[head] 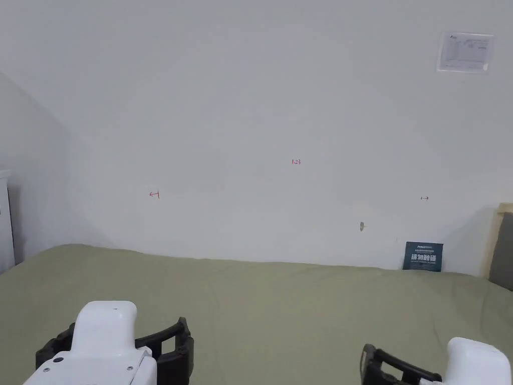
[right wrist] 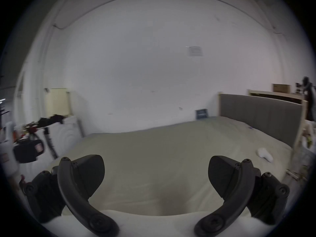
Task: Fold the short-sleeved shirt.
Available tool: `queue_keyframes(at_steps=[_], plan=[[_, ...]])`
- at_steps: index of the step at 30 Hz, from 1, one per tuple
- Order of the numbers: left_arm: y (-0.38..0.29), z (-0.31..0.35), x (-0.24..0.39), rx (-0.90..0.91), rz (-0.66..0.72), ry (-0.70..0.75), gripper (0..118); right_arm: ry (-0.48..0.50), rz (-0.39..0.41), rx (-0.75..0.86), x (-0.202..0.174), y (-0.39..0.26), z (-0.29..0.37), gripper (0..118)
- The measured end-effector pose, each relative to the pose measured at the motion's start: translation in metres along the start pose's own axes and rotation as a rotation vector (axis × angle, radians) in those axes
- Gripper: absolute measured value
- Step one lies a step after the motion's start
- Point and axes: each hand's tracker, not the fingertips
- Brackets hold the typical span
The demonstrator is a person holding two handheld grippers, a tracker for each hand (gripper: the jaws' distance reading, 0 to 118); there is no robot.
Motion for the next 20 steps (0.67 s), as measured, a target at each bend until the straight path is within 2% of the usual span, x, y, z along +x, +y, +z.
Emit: queue_keyframes(at_steps=[2, 4, 8, 10, 12, 14, 17, 20], plan=[[0.001, 0.001, 0.0, -0.004, -0.002, 0.003, 105, -0.069, 0.081, -0.055, -0.002, 0.01, -0.002, 118], [0.0, 0.001, -0.001, -0.004, -0.001, 0.001, 105, -0.03, 0.118, -0.043, -0.004, 0.013, -0.002, 118], [-0.001, 0.0, 0.001, -0.017, -0.001, -0.011, 105, -0.007, 0.071, -0.073, -0.002, 0.022, -0.001, 118], [-0.002, 0.001, 0.003, -0.023, -0.003, -0.024, 105, 0.032, 0.079, -0.12, 0.002, 0.023, -0.004, 118], [-0.003, 0.001, 0.005, -0.02, -0.01, -0.023, 105, -0.003, 0.059, -0.051, 0.005, 0.021, -0.002, 118], [-0.003, 0.001, 0.005, -0.02, -0.011, -0.025, 105, -0.035, 0.037, -0.077, 0.008, 0.022, -0.007, 118], [-0.003, 0.001, 0.005, -0.02, -0.005, -0.033, 105, -0.083, 0.048, -0.026, 0.006, 0.017, 0.0, 118], [-0.004, 0.0, 0.004, -0.021, 0.001, -0.029, 105, -0.032, 0.072, 0.003, 0.003, 0.015, 0.006, 118]])
